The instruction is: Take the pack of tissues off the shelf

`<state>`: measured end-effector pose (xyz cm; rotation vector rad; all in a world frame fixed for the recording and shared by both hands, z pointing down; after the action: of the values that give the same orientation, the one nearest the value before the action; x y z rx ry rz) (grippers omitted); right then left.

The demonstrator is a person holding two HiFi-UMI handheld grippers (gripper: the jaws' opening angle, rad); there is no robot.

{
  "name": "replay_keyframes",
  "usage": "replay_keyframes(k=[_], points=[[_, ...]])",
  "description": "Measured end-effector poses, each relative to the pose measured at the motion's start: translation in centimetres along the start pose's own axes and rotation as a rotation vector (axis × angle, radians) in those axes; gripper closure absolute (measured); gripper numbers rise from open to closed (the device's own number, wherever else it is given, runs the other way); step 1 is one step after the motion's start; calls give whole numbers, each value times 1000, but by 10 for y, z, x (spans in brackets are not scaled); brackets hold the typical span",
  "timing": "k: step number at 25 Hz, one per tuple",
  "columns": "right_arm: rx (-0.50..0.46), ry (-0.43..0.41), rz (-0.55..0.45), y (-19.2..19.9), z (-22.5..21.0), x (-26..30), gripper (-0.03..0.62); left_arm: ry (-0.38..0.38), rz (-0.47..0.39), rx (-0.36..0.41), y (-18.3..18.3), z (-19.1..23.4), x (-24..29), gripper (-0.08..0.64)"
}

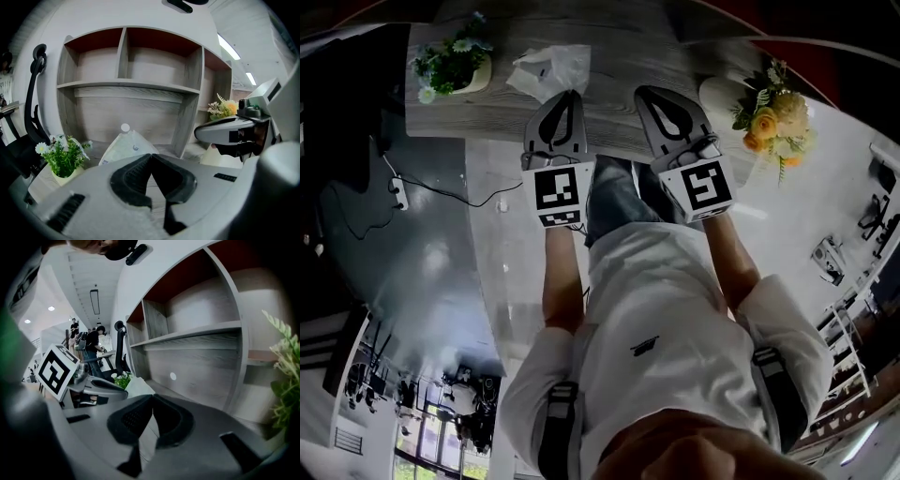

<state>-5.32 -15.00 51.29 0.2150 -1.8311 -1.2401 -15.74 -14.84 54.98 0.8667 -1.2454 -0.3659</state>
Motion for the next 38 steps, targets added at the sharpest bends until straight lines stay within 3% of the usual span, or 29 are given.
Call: replay_keyframes(k=[22, 38], points=[[50, -19, 39, 40, 2, 16, 566, 33, 85, -29, 55, -16, 40, 528], [43, -6, 54, 59, -3, 6, 566, 83, 89, -52, 62, -39, 35, 526]])
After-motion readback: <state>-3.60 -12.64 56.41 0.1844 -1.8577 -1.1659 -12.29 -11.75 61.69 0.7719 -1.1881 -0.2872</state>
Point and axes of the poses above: the fingertips, and each gripper's own axes: x forward along the fingers, z to its left, y out of its underside, the point moved 1 cm from there along -x, backward along the fingers, and after that the axes turned 11 degrees about z, right-handed, at the moved point
